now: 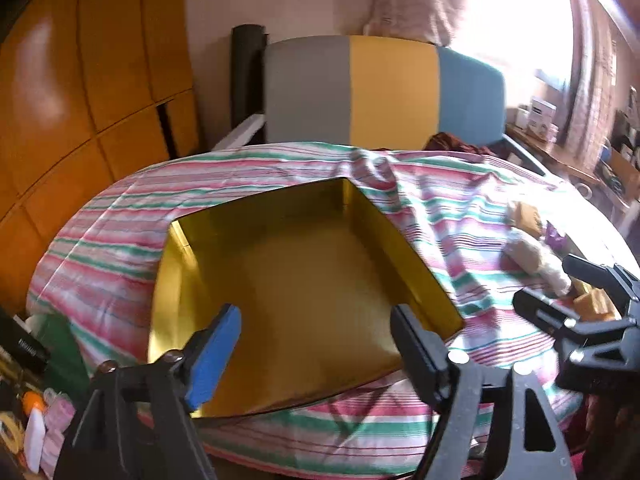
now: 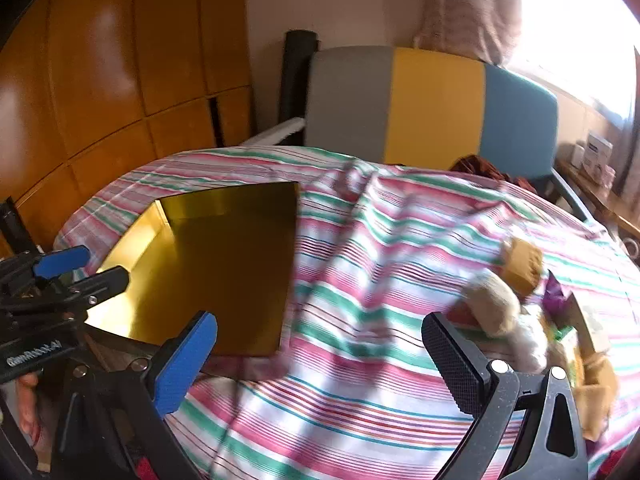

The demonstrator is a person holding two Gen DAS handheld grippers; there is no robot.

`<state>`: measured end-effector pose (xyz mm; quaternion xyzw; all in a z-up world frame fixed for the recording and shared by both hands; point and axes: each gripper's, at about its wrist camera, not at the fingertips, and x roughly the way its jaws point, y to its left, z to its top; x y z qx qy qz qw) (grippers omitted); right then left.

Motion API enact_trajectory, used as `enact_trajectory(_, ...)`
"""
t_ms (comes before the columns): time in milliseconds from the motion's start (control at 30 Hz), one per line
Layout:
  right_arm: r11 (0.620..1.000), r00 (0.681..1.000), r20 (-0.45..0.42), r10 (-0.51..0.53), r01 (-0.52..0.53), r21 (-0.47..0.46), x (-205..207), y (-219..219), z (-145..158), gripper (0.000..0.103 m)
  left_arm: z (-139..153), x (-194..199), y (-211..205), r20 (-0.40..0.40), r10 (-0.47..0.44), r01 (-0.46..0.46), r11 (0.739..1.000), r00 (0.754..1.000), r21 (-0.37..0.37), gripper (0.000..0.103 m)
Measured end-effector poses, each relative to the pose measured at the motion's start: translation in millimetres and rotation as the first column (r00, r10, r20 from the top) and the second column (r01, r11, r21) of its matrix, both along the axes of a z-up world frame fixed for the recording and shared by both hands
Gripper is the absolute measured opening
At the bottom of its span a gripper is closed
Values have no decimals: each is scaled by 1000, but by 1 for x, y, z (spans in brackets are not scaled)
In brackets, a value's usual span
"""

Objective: Organize objects
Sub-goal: 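Move the left tool to the pile and grasp the beige knit sock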

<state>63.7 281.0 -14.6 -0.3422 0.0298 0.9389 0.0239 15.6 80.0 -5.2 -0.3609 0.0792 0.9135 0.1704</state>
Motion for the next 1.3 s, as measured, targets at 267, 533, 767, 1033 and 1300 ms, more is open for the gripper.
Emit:
enact_trajectory(267,985,985,-12,-169,169,-43,39,92,15,103,1,-5,42,40,-173,171,984,984,40,82)
enact_trajectory(533,899,901,-32,-434,430,-87,100,203,35,103,-18,-20,108,220,-327,317,945,919,82,81)
enact_trajectory(767,816,853,4,-523,501,-289,136,266,15,103,-29,-29,184,295,-460,442,888,837,129,80)
enact_trajectory(1033,795,875,-39,-482,418,-440,141,276,13,103,-57,-59,269,356,-500,463,866,789,191,83)
enact_trajectory(1300,802,883,-50,-467,399,-445,140,274,11,103,-80,-83,317,368,-443,412,896,818,164,93)
